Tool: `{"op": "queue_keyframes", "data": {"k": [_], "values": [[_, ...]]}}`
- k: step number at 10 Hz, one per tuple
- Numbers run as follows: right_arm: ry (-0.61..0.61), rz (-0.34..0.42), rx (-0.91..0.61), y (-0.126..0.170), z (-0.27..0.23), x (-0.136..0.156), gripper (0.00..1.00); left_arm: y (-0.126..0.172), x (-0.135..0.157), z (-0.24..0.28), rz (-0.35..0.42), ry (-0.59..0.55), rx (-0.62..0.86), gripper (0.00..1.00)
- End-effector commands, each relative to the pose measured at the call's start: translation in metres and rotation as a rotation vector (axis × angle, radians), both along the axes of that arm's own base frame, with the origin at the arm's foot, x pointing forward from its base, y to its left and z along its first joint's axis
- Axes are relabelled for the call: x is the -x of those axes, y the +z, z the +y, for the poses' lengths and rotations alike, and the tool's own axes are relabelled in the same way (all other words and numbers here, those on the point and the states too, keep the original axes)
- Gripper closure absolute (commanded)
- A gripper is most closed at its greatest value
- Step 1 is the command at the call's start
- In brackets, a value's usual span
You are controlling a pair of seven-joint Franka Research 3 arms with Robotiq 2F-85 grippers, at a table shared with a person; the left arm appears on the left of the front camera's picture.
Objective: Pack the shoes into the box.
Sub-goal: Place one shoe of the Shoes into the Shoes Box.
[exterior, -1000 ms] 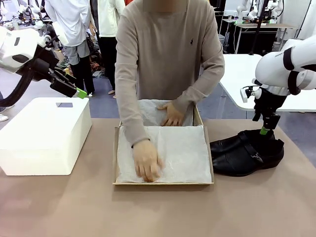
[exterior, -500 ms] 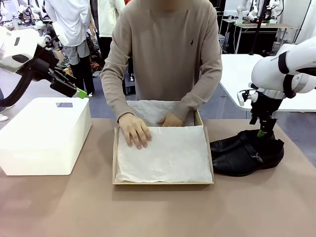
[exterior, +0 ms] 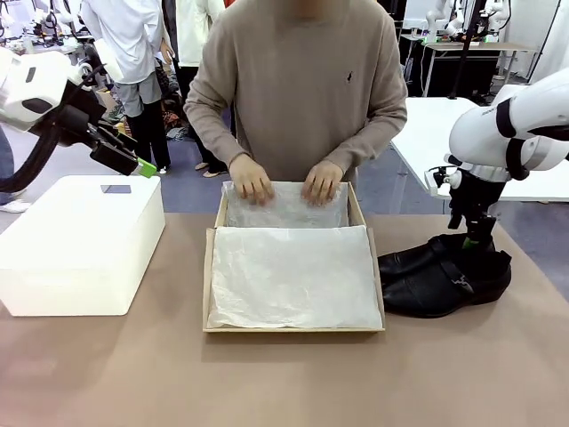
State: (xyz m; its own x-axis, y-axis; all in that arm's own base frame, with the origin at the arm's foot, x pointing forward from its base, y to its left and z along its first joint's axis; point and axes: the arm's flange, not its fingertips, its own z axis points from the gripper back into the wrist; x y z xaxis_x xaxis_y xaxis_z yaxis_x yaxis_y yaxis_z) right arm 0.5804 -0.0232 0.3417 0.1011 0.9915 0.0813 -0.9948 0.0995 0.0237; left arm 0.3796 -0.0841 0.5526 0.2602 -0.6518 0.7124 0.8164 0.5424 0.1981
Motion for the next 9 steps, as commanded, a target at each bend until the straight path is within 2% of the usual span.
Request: {"op": "queue_keyframes", "data": {"k": [1,5,6,9], "values": [[0.034,0.013,0.005,0.0026,-0.0027,-0.0074,0.24,0.0,-0.0007,0.0004,-0.004,-0.001,0.011,0.0],[0.038,0.03,0.003,0.0033,-0.0031,-0.0055,0.95,0.0,-0.0007,0.0004,-0.004,-0.001,0.011,0.0],[0.038,0.032,0.004,0.0037,-0.0033,-0.005,1.0,0.0,-0.0007,0.0004,-0.004,-0.001,0.011,0.0],[0.048,0.04,-0.001,0.0064,-0.0042,-0.0028,1.0,0.0,-0.0007,0.0004,-0.004,-0.001,0.011,0.0]]}}
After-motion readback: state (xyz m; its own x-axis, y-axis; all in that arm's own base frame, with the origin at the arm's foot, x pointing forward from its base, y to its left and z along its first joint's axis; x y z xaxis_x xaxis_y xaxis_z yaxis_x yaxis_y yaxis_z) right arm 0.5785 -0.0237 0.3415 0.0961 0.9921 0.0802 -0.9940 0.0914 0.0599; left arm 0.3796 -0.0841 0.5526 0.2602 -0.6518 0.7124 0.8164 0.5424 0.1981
